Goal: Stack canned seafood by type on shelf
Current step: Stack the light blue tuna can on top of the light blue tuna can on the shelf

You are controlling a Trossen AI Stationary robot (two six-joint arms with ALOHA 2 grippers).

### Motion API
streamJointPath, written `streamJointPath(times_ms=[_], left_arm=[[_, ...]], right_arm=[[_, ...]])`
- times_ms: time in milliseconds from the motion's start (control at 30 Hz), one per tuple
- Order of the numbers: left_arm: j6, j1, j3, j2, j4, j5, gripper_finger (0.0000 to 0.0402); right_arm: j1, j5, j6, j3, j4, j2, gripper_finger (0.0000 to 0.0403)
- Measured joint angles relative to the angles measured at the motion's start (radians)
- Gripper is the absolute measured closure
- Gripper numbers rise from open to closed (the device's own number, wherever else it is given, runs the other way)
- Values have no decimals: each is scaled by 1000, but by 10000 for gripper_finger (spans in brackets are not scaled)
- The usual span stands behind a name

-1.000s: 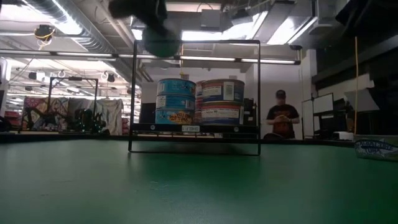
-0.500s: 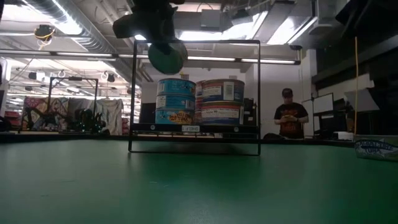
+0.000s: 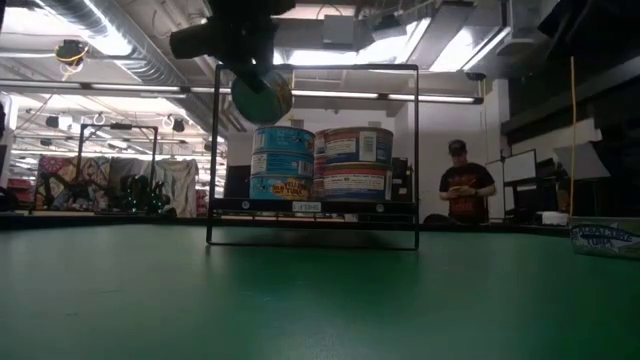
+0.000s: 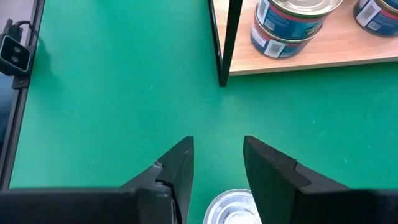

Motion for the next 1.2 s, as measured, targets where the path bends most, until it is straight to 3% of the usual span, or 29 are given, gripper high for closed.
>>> streamJointPath(times_ms=[267,433,733,933,1133,1200], left_arm=[[49,102,0,-31,3,35,259],[137,157,0,-61,2,54,260],[109,324,-9,-208,120,412,260],[126,382,-148,-288,357,689,262],[155,319,-326,-313,561,713,259],[186,283,-371,-313,624,678,261]], right_arm=[[0,5,0,0,3,0,262],[0,63,0,0,12,0,262],[0,107,0,0,34,0,262],[0,109,0,0,35,0,262],[0,134,0,0,37,0,262],[0,143,0,0,38,0,262]])
